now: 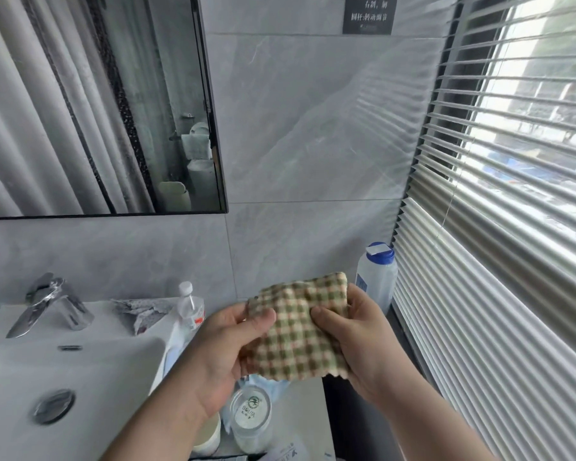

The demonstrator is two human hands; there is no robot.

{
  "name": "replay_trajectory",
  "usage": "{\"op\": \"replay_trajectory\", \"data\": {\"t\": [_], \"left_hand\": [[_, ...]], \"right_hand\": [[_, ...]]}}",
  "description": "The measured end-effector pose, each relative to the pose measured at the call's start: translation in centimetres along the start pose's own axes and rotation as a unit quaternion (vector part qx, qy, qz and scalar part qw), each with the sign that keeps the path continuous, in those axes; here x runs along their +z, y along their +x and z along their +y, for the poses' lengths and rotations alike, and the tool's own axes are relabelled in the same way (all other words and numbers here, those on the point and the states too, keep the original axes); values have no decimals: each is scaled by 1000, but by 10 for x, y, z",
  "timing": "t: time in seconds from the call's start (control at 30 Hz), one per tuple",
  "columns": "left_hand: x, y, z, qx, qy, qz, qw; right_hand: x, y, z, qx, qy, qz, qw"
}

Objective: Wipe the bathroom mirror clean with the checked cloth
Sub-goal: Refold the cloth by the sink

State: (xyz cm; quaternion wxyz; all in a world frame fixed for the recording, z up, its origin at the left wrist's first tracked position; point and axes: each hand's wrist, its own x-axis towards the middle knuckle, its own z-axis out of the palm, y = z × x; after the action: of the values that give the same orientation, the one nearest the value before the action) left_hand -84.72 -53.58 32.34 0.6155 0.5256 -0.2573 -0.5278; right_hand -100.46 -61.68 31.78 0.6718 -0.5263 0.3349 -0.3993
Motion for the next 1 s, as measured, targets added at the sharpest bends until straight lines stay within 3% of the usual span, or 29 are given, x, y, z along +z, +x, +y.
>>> {"op": "replay_trajectory", "data": {"t": [0.07, 0.2, 0.43, 0.5, 0.6, 0.73, 0.87, 1.0], "left_hand": [[2, 1, -1, 28, 35, 19, 999], [4, 2, -1, 59, -24, 21, 998], [-9, 3, -10, 98, -65, -20, 993], [-16, 3, -9, 151, 18, -34, 988], [-26, 5, -8, 200, 184, -57, 961], [-35, 4, -4, 201, 260, -37, 944], [-19, 0, -2, 161, 429, -77, 886], [-8, -6, -2, 159, 325, -50, 931]], "right_hand": [[-2, 0, 0, -3, 15, -16, 1000], [-4, -2, -3, 2, 87, -71, 994], [-7, -1, -5, 19, 203, -62, 977], [-10, 0, -5, 11, 162, -73, 984], [-11, 1, 0, -54, 3, -60, 997], [-9, -3, -7, -103, -84, -105, 986], [-2, -3, -19, -131, -125, -159, 971], [0, 0, -18, -133, -55, -160, 977]]}}
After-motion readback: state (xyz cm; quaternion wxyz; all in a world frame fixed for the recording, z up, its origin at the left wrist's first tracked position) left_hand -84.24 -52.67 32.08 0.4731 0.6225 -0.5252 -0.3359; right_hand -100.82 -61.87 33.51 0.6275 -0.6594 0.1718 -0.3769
